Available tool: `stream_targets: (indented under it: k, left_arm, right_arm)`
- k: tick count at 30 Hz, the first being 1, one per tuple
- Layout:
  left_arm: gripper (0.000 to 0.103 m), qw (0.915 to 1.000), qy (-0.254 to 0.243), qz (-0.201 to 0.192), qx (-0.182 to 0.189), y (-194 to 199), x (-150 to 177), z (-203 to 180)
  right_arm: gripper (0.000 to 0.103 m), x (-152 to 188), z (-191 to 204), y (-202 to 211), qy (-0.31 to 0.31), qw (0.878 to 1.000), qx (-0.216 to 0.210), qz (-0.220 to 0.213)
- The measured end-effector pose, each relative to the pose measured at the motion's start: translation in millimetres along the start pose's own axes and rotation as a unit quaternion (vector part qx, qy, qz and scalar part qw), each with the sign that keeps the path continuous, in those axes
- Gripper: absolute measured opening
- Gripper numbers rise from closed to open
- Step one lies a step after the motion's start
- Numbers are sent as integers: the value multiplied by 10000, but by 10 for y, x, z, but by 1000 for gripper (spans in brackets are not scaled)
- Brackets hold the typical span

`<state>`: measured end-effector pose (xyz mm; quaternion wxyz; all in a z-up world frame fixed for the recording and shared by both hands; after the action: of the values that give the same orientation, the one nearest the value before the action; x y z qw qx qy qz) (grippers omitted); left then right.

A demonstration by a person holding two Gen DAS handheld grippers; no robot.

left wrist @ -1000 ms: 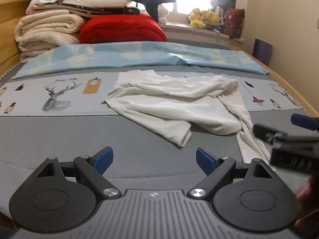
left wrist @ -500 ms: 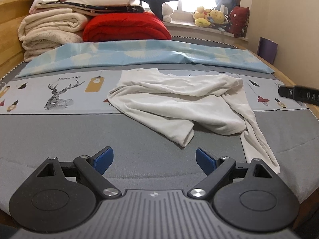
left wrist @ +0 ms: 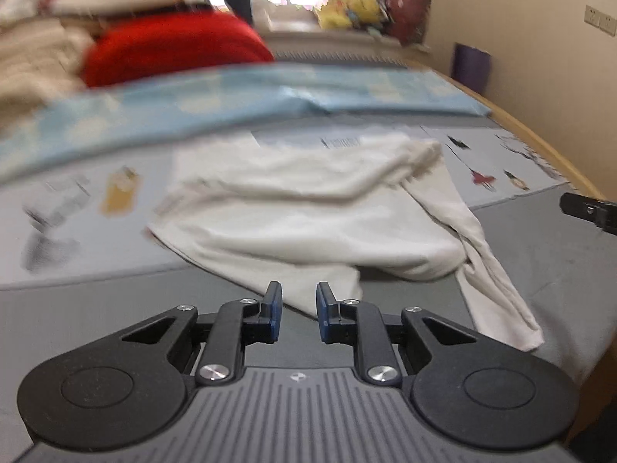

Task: Fold small clothes
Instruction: 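Grasp the shirt hem with the left gripper while the right gripper approaches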

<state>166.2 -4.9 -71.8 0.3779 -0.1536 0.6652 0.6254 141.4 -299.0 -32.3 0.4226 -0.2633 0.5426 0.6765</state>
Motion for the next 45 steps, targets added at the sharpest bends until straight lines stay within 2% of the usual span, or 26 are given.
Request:
stream_targets:
  k: [2, 3, 6, 8, 11, 15, 16, 18, 19, 23, 28, 35, 38, 42, 43, 44, 45]
  left_arm:
    - [21, 9990, 295, 230, 261, -256, 54, 37]
    - [21, 9975, 457, 411, 354, -385, 64, 45]
    - [27, 9942, 726, 502, 614, -658, -13, 15]
    - [41, 9935, 676, 652, 638, -855, -29, -51]
    - [41, 9923, 528, 864, 709, -1092, -20, -178]
    - [41, 9918, 346, 1103, 540, -1358, 36, -238]
    - [39, 9911, 244, 1226, 461, -1418, 70, -251]
    - [13, 9913, -86, 1295, 217, -1452, 114, -258]
    - [3, 9916, -236, 1259, 179, -1432, 113, -256]
    - [2, 9930, -304, 1131, 171, -1230, 124, -133]
    - [2, 9905, -420, 1304, 118, -801, 285, 153]
    - [1, 9833, -700, 1674, -158, -89, 844, 831]
    - [1, 9761, -851, 1989, -201, 128, 1165, 1089]
    - [1, 9586, -1061, 2639, 166, 314, 1637, 1222]
    - [2, 9566, -1090, 2692, 255, 353, 1701, 1233]
    - [3, 9571, -1070, 2667, 381, 402, 1727, 1242]
    - [4, 9621, -942, 2503, 526, 471, 1702, 1274]
  right_arm:
    - [52, 5, -72, -46, -158, 9998, -16, 122]
    - [51, 9, -102, -67, -209, 9996, -6, 166]
    - [51, 22, -148, -107, -263, 9994, 39, 230]
    - [51, 32, -160, -132, -261, 9993, 46, 276]
    - [51, 43, -188, -168, -261, 9991, 66, 340]
    - [51, 62, -215, -198, -242, 9987, 67, 435]
    - [51, 64, -217, -204, -214, 9987, 66, 449]
    - [52, 71, -225, -213, -160, 9986, 69, 491]
    - [52, 76, -229, -218, -150, 9985, 73, 523]
    - [52, 110, -248, -264, -143, 9975, 100, 691]
    - [52, 233, -231, -346, -103, 9946, 224, 1009]
    - [52, 449, -154, -391, -43, 9900, 396, 1352]
    - [52, 515, -68, -372, 93, 9893, 398, 1402]
    - [52, 578, 54, -379, 285, 9881, 378, 1461]
    - [52, 591, 89, -386, 330, 9878, 369, 1476]
    - [52, 604, 124, -398, 374, 9874, 353, 1497]
    - [52, 621, 158, -413, 414, 9869, 335, 1522]
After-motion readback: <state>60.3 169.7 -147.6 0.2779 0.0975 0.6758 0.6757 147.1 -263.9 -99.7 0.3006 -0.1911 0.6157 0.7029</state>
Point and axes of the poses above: each gripper's, at about its wrist camera, not at the fingertips, and y roughly against the way its jaws point, z to its left, x to its underside, the point moved 7 cm from there along -y, roughly the way its jaws point, and after that the axes turned 12 degrees about -y, right-handed, at the moved point
